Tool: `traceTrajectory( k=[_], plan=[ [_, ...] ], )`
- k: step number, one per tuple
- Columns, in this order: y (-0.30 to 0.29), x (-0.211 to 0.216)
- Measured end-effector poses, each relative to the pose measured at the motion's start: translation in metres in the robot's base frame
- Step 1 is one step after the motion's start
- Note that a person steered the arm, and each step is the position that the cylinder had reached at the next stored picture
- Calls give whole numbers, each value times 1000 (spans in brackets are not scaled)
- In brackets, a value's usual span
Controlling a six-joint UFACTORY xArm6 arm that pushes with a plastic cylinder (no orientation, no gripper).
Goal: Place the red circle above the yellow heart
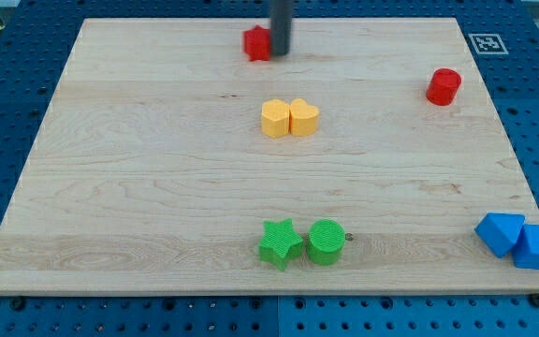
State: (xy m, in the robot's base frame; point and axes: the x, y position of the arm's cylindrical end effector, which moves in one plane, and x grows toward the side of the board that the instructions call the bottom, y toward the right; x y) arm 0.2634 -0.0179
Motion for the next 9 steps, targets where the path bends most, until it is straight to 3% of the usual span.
traceTrajectory(
  k=[1,2,3,4,6,7,9],
  plan=[
    [-16,-3],
    [18,22],
    [64,87],
    [128,116],
    [274,116],
    [290,112],
    [241,85]
  ],
)
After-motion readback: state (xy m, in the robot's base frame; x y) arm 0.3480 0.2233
